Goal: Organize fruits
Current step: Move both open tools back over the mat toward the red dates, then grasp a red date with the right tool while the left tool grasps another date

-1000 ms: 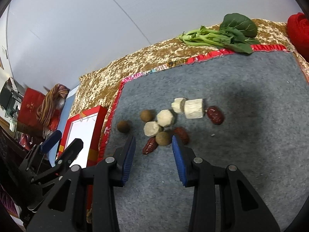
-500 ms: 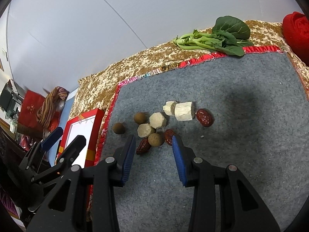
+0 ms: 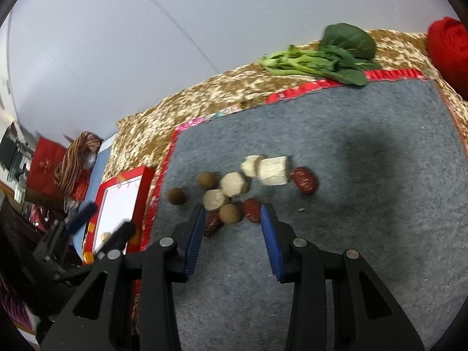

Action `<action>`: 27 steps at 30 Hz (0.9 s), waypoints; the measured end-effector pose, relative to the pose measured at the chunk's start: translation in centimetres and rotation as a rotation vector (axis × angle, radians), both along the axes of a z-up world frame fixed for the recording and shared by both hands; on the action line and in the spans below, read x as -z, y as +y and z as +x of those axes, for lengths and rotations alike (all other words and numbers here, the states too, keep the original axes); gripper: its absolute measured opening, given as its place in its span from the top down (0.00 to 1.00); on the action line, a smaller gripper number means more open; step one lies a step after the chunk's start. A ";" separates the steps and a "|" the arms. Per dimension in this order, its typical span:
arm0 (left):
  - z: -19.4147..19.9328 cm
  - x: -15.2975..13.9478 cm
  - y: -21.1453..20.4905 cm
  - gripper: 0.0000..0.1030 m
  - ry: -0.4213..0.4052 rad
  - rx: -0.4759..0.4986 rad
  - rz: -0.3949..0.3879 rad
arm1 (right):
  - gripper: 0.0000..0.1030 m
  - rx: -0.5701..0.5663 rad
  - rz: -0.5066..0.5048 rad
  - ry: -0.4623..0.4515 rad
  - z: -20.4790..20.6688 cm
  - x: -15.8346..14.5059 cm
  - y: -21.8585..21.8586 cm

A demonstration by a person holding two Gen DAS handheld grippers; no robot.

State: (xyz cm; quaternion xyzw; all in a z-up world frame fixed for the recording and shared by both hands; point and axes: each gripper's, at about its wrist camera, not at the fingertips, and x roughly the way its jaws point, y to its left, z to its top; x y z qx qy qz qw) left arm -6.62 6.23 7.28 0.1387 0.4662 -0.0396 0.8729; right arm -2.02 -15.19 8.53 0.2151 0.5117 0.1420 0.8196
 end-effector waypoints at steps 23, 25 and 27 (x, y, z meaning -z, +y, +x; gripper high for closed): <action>0.0 1.4 -0.9 0.45 0.144 0.120 -0.191 | 0.79 -0.081 -0.279 0.150 3.8 4.6 4.1; 0.3 1.7 -1.2 0.46 0.155 0.133 -0.205 | 0.79 -0.116 -0.329 0.127 3.6 4.5 4.7; 0.6 1.9 -1.5 0.47 0.163 0.141 -0.220 | 0.79 -0.107 -0.299 0.130 3.4 4.2 4.3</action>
